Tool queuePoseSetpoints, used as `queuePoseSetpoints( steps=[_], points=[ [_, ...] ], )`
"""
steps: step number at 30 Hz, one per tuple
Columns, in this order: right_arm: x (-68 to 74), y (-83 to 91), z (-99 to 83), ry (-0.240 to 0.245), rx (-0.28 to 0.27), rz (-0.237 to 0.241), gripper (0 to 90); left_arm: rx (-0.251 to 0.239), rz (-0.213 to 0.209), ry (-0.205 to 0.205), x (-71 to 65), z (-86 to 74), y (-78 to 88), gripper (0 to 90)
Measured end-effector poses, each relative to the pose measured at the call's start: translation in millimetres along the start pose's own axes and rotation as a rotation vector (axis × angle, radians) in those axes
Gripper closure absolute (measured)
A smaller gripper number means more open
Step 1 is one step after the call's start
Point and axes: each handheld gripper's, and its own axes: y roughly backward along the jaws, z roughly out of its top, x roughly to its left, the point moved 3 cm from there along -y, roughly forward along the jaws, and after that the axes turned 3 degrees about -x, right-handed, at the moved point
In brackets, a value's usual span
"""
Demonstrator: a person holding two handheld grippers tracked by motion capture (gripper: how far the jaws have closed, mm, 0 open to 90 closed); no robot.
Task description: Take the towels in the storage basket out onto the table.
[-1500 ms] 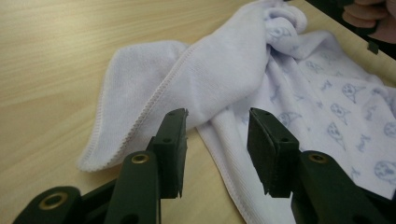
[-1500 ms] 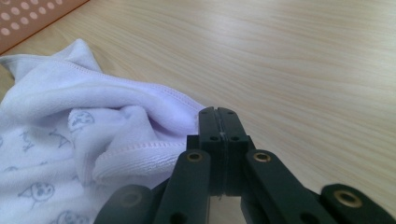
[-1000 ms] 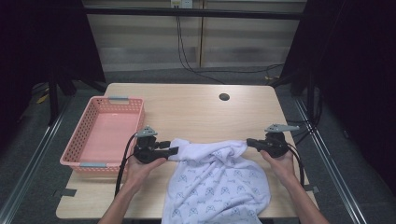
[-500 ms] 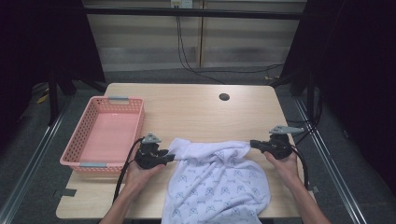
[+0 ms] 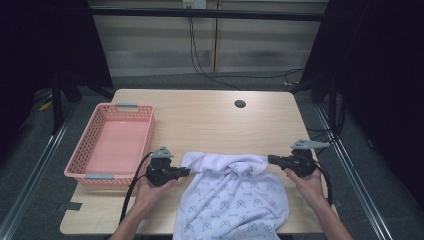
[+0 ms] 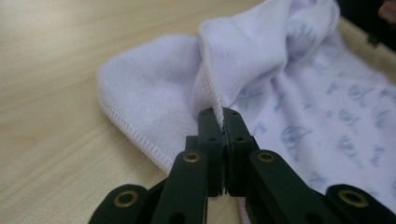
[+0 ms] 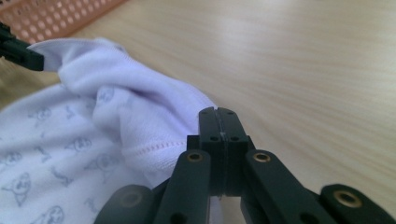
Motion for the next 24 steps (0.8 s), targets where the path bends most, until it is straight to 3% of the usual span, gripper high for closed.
queuePoseSetpoints(
  steps=[5,8,11,13,14,16,18,20,24],
  points=[
    [-9.3,25.9,28.5,-0.023,-0.12,-0.024,90.0,-0.102,0.014,-0.03,-4.0,29.0,21.2,88.3],
    [-11.5,38.0,54.1,-0.003,-0.182,-0.037,90.0,-0.152,0.025,-0.045,-3.9,50.2,31.1,88.3],
    [-11.3,44.3,80.7,-0.006,-0.243,-0.025,90.0,-0.204,-0.002,-0.011,-2.1,74.3,39.1,88.3],
    [-11.6,43.9,98.6,0.01,-0.258,-0.029,90.0,-0.204,0.05,-0.064,-3.1,91.5,44.5,88.3],
    [-11.7,44.1,106.7,0.022,-0.269,-0.039,90.0,-0.222,0.053,-0.071,-2.3,98.3,48.6,88.3],
    [-14.0,44.1,118.8,0.018,-0.298,-0.037,90.0,-0.257,0.07,-0.067,3.7,108.9,55.5,88.3],
    [-19.6,41.8,127.7,-0.011,-0.319,-0.027,90.0,-0.273,0.058,-0.034,13.5,117.4,58.6,88.3],
    [-24.4,37.5,136.5,-0.014,-0.316,-0.039,90.0,-0.258,0.112,-0.051,20.9,124.2,58.8,88.3],
    [-35.5,33.3,154.7,-0.015,-0.324,-0.063,90.0,-0.282,0.132,-0.027,39.5,134.9,60.7,88.3]
  ],
)
